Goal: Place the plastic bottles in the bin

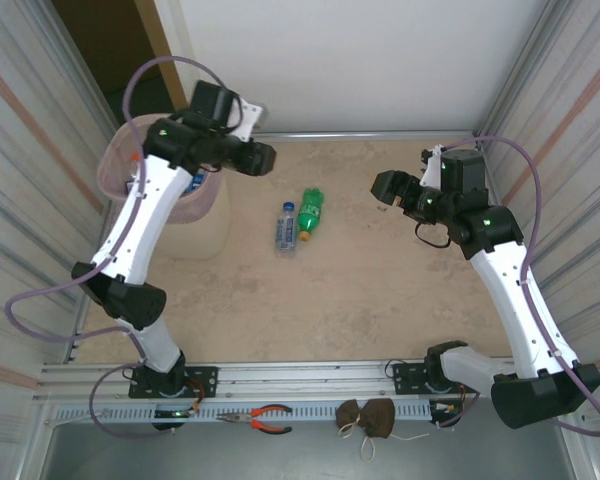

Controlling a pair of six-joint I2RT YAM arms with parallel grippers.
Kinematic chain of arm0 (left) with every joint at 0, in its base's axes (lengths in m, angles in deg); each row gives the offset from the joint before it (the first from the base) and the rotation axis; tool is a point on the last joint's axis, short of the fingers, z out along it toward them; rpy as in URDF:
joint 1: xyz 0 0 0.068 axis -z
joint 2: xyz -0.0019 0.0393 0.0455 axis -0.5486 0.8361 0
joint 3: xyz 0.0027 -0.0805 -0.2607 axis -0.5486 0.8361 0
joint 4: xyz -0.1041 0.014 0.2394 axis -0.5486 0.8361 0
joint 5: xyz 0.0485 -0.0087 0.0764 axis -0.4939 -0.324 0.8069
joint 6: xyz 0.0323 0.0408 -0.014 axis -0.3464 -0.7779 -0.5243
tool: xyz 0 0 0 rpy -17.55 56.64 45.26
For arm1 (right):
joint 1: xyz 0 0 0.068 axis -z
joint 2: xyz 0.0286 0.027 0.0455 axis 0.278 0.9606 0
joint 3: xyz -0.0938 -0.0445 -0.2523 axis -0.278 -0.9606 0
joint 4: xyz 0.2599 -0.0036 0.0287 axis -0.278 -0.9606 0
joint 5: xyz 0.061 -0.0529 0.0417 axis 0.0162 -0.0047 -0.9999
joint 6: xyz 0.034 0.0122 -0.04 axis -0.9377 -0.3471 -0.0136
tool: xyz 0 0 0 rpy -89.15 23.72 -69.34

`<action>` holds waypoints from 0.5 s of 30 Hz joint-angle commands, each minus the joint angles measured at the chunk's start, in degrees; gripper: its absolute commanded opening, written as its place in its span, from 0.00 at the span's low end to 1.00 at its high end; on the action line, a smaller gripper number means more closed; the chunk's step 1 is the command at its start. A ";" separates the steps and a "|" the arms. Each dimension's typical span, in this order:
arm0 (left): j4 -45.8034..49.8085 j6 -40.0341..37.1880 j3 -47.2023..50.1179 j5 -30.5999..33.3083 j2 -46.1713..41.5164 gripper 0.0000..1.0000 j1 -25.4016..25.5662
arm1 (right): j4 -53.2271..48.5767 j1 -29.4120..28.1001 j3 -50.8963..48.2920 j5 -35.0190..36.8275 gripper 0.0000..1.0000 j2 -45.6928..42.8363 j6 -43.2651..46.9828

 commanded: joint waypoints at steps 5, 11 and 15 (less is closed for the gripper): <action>-4.10 7.12 3.74 9.14 4.90 0.57 5.16 | -0.91 -0.28 0.93 0.34 0.80 -1.41 -0.25; -8.16 10.57 11.25 6.84 8.47 0.66 5.62 | -1.00 -0.33 0.96 0.19 0.80 -1.33 -0.01; -8.52 11.90 13.50 7.41 12.17 0.72 5.58 | -1.09 -0.33 0.93 0.05 0.80 -1.19 0.00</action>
